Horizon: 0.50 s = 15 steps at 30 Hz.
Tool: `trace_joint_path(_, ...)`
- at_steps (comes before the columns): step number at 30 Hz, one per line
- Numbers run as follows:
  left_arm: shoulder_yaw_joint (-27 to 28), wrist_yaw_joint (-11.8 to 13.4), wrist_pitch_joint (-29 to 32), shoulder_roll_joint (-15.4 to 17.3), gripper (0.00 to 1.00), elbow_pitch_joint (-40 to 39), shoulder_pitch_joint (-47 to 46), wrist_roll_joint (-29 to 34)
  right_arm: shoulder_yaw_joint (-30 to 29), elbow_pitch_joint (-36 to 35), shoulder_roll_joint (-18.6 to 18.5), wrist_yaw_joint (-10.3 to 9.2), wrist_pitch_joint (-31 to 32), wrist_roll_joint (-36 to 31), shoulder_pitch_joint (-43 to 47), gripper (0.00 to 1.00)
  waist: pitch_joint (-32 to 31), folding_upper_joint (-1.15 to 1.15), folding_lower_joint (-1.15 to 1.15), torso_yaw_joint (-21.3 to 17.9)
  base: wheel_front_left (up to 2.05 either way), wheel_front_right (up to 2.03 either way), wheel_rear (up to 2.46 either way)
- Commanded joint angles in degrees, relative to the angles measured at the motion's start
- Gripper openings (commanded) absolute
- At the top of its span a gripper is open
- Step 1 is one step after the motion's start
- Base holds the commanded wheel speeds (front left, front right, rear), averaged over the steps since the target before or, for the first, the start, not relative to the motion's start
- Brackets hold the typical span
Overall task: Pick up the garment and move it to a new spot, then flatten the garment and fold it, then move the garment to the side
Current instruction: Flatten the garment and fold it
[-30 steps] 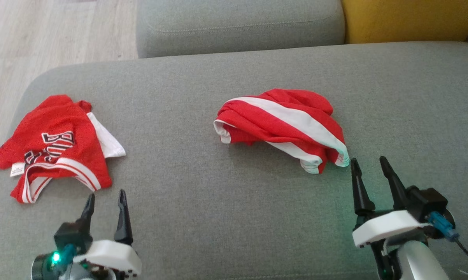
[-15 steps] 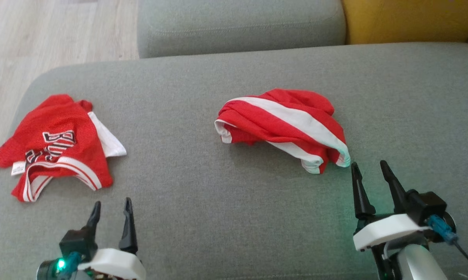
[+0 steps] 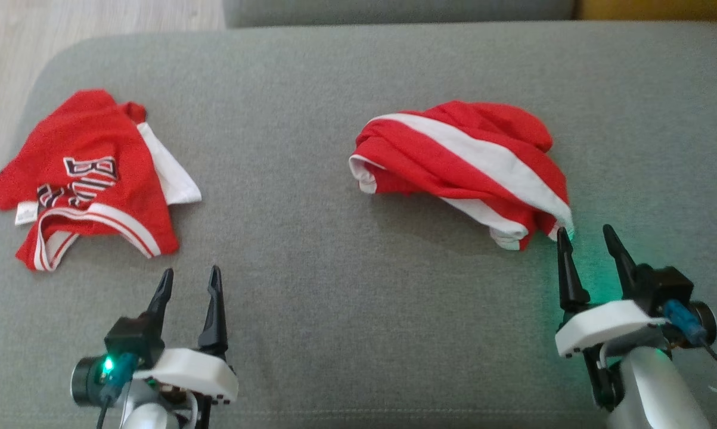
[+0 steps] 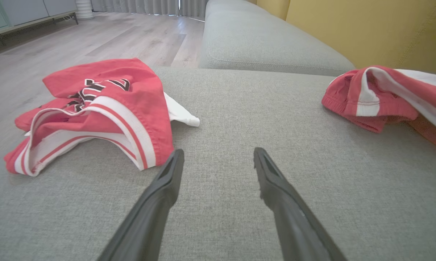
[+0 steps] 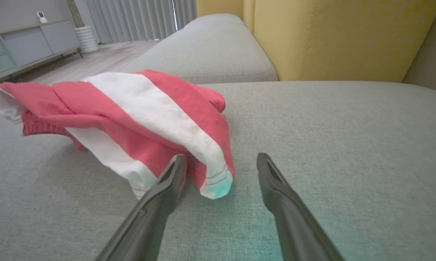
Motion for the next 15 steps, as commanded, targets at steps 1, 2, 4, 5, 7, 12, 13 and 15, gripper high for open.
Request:
trace_joint_path(1, 1.46, -0.32, -0.35, 0.16, 1.0, -2.01, -2.55, -0.35, 1.06, -0.63, -0.13, 0.43, -0.62, -0.87, -2.46, 1.0, 1.34, 0.0, 0.0, 0.72, 0.0, 0.0, 0.0)
trace_joint_path(2, 1.42, -0.38, -0.35, 0.15, 1.0, -2.08, -2.83, -0.42, 0.84, -0.12, -0.13, 0.43, -0.62, -1.18, -3.05, 1.0, 1.76, 0.0, 0.0, 0.89, 0.0, 0.0, 0.0)
trace_joint_path(4, 1.35, -0.46, -0.35, 0.15, 1.0, -2.21, -3.34, -0.56, 0.15, 0.97, -0.13, 0.43, -0.62, -2.48, -4.08, 1.0, 2.62, 0.0, 0.0, 1.19, 0.0, 0.0, 0.0)
trace_joint_path(5, 1.36, -0.51, -0.35, 0.15, 1.0, -2.25, -3.57, -0.62, -0.11, 1.65, -0.13, 0.43, -0.62, -2.95, -4.57, 1.0, 2.98, 0.0, 0.0, 1.32, 0.0, 0.0, 0.0)
trace_joint_path(7, 1.34, -0.61, -0.35, 0.15, 1.0, -2.31, -4.0, -0.72, -0.71, 2.42, -0.13, 0.43, -0.62, -3.72, -5.55, 1.0, 3.61, 0.0, 0.0, 1.55, 0.0, 0.0, 0.0)
trace_joint_path(12, 1.22, -0.67, -0.35, 0.15, 1.0, -2.34, -4.57, -1.03, -1.46, 3.5, -0.13, 0.43, -0.62, -4.72, -7.0, 0.0, 4.34, 0.0, 0.0, 1.67, 0.0, 0.0, 0.0)
trace_joint_path(13, 1.18, -0.67, -0.35, 0.15, 1.0, -2.29, -4.69, -1.14, -1.65, 3.51, -0.13, 0.43, -0.62, -4.8, -7.29, 0.0, 4.44, 0.0, 0.0, 1.64, 0.0, 0.0, 0.0)
trace_joint_path(15, 1.03, -0.66, -0.35, 0.15, 1.0, -2.22, -4.89, -1.32, -1.73, 2.41, -0.13, 0.43, -0.62, -4.82, -7.78, 0.0, 4.52, 0.0, 0.0, 1.61, 0.0, 0.0, 0.0)
